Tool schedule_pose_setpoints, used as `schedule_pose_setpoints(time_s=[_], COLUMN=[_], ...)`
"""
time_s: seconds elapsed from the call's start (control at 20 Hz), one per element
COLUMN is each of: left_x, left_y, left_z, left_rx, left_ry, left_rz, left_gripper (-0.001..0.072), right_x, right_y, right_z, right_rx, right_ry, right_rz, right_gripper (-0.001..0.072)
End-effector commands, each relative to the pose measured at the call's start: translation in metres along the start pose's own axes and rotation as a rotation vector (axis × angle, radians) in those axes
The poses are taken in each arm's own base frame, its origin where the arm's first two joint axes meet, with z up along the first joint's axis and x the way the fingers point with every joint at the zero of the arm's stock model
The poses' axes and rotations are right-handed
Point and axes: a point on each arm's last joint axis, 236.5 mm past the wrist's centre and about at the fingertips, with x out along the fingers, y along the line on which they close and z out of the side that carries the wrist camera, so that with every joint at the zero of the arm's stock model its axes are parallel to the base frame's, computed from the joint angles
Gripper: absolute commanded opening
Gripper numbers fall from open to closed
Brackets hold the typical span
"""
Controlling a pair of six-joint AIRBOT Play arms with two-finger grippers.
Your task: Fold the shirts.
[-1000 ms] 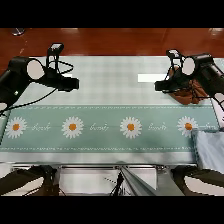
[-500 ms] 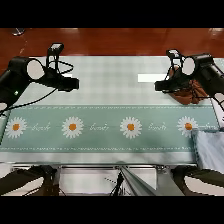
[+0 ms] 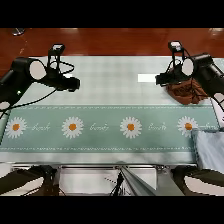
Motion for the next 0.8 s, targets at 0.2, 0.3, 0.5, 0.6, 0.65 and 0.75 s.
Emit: schedule_pose_setpoints(time_s=[0.2,0.3,0.5,0.6,0.65,0.75], left_x=[0.016,0.016,0.016,0.016,0.015,0.008], left_y=[0.009,0.009,0.009,0.009,0.01,0.016], left_z=[0.005,0.006,0.006,-0.003,-0.011,-0.016], left_rx=[0.006,0.006,0.007,0.001,0.002,0.013], left_ry=[-0.008,-0.014,-0.011,0.026,0.059,0.076], left_rz=[0.029,0.028,0.028,0.031,0.034,0.058], left_gripper=[0.0704,0.0705,0.0705,0.0705,0.0705,0.0705], right_x=[0.032,0.057,0.092,0.103,0.107,0.11], right_y=[-0.161,-0.189,-0.21,-0.212,-0.207,-0.187], right_z=[0.031,-0.009,-0.074,-0.086,-0.087,-0.081], right_rx=[0.314,0.461,0.665,0.706,0.714,0.668], right_ry=[-0.174,-0.052,0.151,0.182,0.19,0.194], right_rz=[-0.304,-0.289,-0.212,-0.157,-0.114,-0.008], right_gripper=[0.0629,0.0628,0.0624,0.0598,0.0501,0.015])
